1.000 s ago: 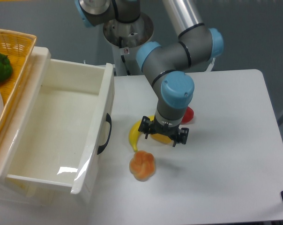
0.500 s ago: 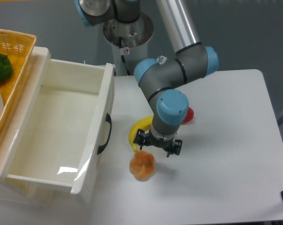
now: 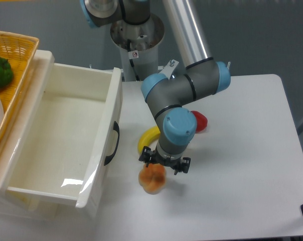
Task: Pick up the round bread
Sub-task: 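Move the open gripper over the orange round bread and lower, then close the gripper around the orange round bread, then lift the held bread up off the table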
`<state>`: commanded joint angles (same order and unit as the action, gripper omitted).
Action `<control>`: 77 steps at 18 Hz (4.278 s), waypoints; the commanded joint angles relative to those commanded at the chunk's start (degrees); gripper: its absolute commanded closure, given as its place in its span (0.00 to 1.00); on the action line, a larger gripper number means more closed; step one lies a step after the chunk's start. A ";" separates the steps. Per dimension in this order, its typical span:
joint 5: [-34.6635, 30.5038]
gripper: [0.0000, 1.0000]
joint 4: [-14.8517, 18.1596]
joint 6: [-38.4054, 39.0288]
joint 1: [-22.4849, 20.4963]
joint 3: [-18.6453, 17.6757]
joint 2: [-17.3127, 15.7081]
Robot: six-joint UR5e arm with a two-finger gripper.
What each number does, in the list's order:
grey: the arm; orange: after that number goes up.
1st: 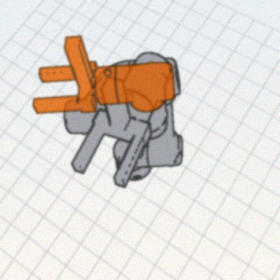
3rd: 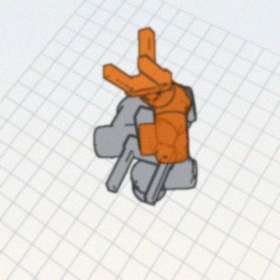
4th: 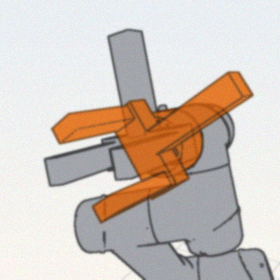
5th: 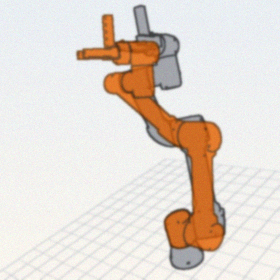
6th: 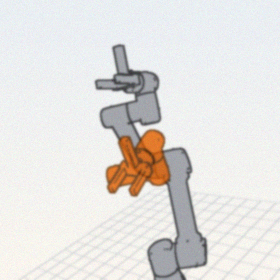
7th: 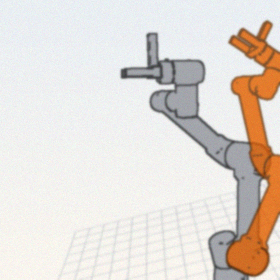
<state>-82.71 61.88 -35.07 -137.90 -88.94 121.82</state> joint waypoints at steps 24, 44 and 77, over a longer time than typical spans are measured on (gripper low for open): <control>-0.09 0.01 -0.18 0.09 1.32 1.32 2.99; 0.00 0.94 0.00 1.23 1.50 2.90 3.08; -0.26 0.95 5.97 -27.68 -4.48 2.02 -8.96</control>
<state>-82.97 67.85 -62.74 -142.38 -86.92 112.86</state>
